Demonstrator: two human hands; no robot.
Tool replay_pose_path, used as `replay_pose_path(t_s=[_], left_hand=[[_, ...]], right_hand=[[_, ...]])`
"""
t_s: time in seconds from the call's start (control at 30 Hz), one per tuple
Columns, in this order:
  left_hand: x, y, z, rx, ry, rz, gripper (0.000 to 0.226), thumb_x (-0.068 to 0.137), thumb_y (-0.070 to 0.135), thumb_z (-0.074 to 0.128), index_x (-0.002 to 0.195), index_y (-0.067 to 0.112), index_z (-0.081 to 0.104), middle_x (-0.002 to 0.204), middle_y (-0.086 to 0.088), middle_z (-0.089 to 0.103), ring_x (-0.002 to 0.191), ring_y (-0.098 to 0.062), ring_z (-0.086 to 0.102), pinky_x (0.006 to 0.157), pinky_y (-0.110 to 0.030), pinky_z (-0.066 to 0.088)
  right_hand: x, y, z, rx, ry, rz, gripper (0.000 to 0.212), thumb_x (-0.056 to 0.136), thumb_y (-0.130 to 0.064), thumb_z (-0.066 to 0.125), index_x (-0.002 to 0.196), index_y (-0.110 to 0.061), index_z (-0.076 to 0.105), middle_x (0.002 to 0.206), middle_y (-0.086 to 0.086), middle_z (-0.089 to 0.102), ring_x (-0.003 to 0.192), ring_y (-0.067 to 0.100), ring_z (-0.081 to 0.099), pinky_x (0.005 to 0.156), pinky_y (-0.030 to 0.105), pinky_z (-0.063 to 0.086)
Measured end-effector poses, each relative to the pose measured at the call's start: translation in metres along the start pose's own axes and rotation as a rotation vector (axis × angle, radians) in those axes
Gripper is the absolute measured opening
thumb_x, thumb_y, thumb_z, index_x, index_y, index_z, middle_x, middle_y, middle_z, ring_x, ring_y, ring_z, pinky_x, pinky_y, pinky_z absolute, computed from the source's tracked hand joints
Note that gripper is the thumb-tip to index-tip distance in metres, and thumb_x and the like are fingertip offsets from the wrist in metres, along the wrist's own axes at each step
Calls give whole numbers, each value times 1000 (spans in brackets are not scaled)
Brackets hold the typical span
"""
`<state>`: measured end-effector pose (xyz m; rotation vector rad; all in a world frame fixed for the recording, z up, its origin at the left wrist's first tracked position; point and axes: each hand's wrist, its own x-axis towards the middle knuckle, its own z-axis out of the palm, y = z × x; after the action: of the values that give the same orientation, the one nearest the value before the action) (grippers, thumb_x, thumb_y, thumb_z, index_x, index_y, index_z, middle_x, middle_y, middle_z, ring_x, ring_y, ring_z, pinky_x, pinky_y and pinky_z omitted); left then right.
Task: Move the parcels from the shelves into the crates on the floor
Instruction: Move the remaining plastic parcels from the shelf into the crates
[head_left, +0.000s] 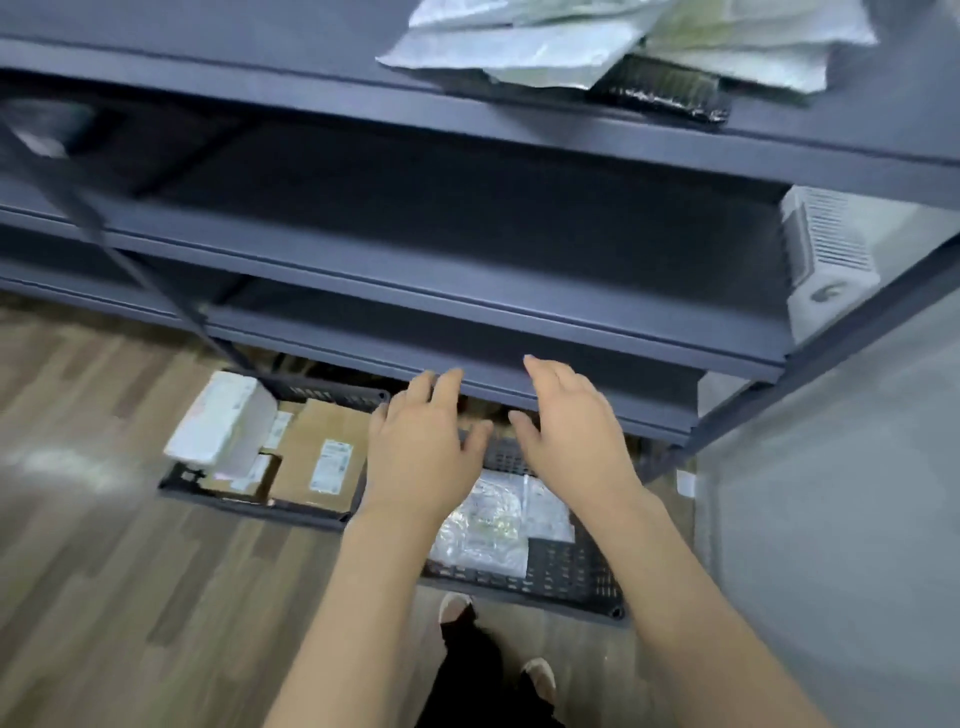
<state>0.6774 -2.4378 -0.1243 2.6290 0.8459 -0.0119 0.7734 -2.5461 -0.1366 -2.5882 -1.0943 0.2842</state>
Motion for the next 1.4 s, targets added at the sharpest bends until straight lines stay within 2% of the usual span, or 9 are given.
replay_pose_path(t_s=[0.3, 0.6, 0.8, 0.9, 1.07, 1.23, 1.4], left_hand=[[14, -22, -103, -25, 324, -24, 55, 91, 37, 55, 140, 15, 42, 134, -5, 52, 126, -25, 44, 102, -40, 34], [59, 4, -147, 35, 342, 62, 48, 94, 43, 47, 137, 20, 45, 136, 4, 50, 122, -20, 47, 99, -35, 35], [91, 33, -171, 31, 450, 60, 42, 92, 40, 53, 127, 17, 56, 124, 1, 58, 112, -22, 53, 95, -37, 39], [110, 57, -182, 25, 514, 34, 39, 92, 38, 54, 122, 14, 58, 118, -2, 61, 109, -25, 55, 91, -37, 39], [138, 101, -186, 16, 571, -42, 39, 94, 40, 49, 126, 18, 55, 120, 1, 59, 110, -23, 54, 94, -35, 41], [175, 141, -189, 51, 537, -120, 39, 96, 41, 43, 130, 21, 48, 125, 5, 54, 110, -19, 52, 94, -32, 40], [227, 176, -200, 125, 475, -163, 37, 97, 36, 43, 126, 14, 50, 119, -2, 55, 108, -24, 51, 86, -34, 43]], right_hand=[[33, -54, -84, 38, 184, -146, 57, 95, -29, 52, 146, -16, 30, 147, 0, 38, 134, 18, 34, 108, 29, 26], [68, -58, -145, 57, 337, -163, 55, 94, -26, 54, 144, -15, 34, 144, 0, 41, 132, 18, 36, 104, 24, 26], [103, -37, -190, 55, 441, -252, 52, 94, -24, 55, 142, -13, 38, 142, 2, 44, 131, 18, 35, 103, 17, 20], [128, -19, -212, 73, 444, -311, 52, 94, -23, 54, 143, -15, 38, 143, 0, 44, 131, 16, 35, 102, 17, 20], [179, 5, -247, 46, 397, -463, 50, 95, -26, 53, 142, -17, 39, 143, -2, 43, 132, 15, 35, 100, 16, 21], [224, 31, -277, 5, 325, -563, 47, 95, -26, 52, 140, -18, 43, 141, -2, 47, 131, 16, 38, 103, 23, 25], [265, 60, -305, -35, 303, -565, 43, 95, -24, 53, 137, -18, 46, 138, 0, 49, 127, 21, 41, 96, 26, 29]])
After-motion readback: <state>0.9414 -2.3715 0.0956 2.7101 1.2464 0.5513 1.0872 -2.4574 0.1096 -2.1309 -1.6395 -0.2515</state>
